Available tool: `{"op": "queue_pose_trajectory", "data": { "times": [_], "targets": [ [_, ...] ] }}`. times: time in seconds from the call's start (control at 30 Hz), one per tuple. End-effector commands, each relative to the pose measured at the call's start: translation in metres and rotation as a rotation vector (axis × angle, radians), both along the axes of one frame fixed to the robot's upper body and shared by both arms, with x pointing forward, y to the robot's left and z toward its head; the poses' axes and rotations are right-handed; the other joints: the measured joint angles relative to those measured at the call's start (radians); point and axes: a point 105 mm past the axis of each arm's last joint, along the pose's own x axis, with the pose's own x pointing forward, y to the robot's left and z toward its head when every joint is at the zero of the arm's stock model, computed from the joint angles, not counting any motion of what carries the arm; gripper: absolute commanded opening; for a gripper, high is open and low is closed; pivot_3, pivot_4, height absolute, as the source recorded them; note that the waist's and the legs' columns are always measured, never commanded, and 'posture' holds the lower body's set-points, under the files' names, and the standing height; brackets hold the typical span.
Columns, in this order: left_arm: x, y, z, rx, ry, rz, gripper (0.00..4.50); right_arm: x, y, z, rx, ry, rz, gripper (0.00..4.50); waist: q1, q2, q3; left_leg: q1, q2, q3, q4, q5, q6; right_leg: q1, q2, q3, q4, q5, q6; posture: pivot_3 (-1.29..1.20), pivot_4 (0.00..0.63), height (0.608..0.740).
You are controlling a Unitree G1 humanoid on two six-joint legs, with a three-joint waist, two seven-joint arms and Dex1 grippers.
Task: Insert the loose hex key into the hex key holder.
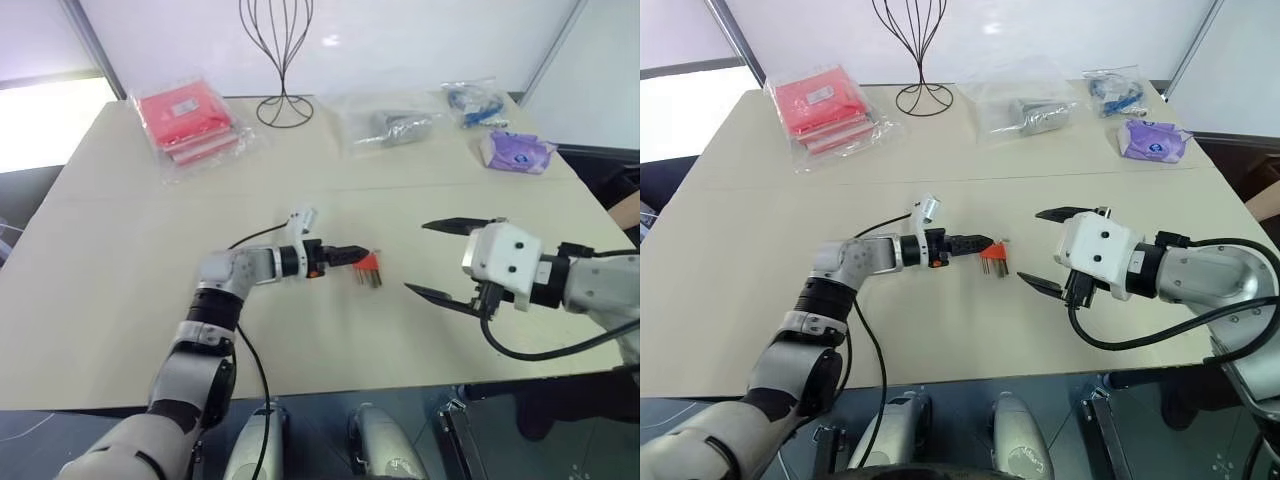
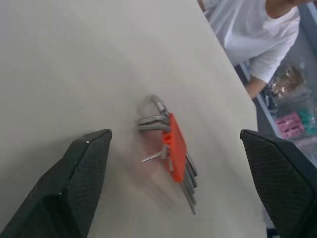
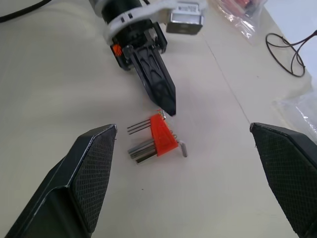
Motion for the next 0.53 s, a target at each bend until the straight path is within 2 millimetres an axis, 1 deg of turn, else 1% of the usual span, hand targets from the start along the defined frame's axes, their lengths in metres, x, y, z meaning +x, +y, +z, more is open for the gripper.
{"op": "queue_pose_trajectory", "data": {
  "times": [0.03, 0.1, 0.17, 0.3, 0.4, 0.53],
  "targets": [
    [0.002, 0.023, 0.024, 0.085, -0.243, -0.023, 4.44, 0.001, -0.004, 0.008, 0.003, -0.036, 0.002, 4.50, 0.003, 0.000, 0.000, 0.000, 0.000, 0.000, 0.000, 0.000, 0.000, 0.000, 0.000, 0.000, 0.000, 0.000, 0.000, 0.00, 0.150, 0.740],
    [0.000, 0.030, 0.046, 0.096, -0.376, -0.049, 4.44, 0.003, -0.009, 0.005, -0.004, -0.022, -0.006, 4.50, 0.009, 0.000, 0.000, -0.001, 0.000, 0.000, 0.000, 0.000, 0.000, -0.001, -0.001, 0.000, 0.000, 0.000, 0.000, 0.00, 0.150, 0.740],
    [-0.004, 0.035, 0.063, 0.096, -0.458, -0.066, 4.44, 0.004, -0.014, 0.001, -0.029, -0.006, -0.008, 4.50, 0.019, 0.000, 0.000, -0.002, -0.001, 0.000, 0.000, 0.000, 0.000, -0.001, -0.003, 0.000, -0.001, 0.000, 0.000, 0.00, 0.150, 0.740],
    [-0.015, 0.047, 0.091, 0.127, -0.592, -0.109, 4.44, 0.007, -0.024, -0.003, -0.067, 0.020, -0.013, 4.50, 0.032, 0.000, 0.000, -0.003, -0.002, 0.001, 0.002, 0.000, 0.001, 0.000, -0.005, -0.001, -0.003, 0.000, 0.000, 0.00, 0.150, 0.740],
    [-0.026, 0.059, 0.102, 0.178, -0.663, -0.154, 4.44, 0.009, -0.032, -0.003, -0.094, 0.026, -0.016, 4.50, 0.030, 0.000, 0.000, -0.003, -0.001, 0.001, 0.001, -0.001, 0.001, 0.000, -0.004, 0.000, -0.004, 0.000, 0.000, 0.00, 0.150, 0.740],
    [-0.042, 0.074, 0.113, 0.210, -0.701, -0.194, 4.44, 0.012, -0.039, 0.000, -0.116, 0.024, -0.019, 4.50, 0.024, 0.000, 0.000, -0.003, 0.000, 0.001, 0.000, -0.001, 0.002, 0.000, -0.003, -0.001, -0.004, 0.000, 0.000, 0.00, 0.150, 0.740]
  ]
}}
